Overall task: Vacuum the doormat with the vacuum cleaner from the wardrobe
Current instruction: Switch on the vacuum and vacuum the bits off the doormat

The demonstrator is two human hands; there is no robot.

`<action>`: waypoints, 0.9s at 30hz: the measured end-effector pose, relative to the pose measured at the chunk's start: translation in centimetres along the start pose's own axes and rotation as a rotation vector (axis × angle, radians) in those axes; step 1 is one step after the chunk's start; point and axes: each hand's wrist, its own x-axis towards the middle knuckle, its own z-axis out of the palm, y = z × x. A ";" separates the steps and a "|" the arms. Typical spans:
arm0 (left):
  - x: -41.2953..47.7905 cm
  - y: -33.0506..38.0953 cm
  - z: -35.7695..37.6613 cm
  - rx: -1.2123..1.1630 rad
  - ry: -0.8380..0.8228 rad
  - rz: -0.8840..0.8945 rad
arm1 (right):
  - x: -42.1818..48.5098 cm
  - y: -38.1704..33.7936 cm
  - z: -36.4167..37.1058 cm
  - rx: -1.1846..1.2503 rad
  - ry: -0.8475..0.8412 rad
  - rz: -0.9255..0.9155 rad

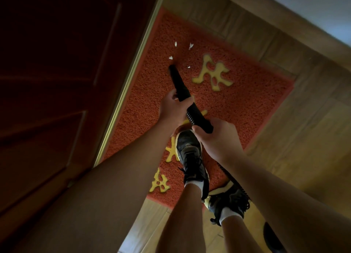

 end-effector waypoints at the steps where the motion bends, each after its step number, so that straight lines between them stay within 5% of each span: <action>1: 0.2 0.2 0.0 -0.003 -0.002 0.001 | 0.2 -0.1 0.0 0.000 0.004 0.000; 27: 1.3 2.0 -0.5 0.037 0.011 0.024 | 1.5 -1.5 -0.5 -0.021 0.017 0.005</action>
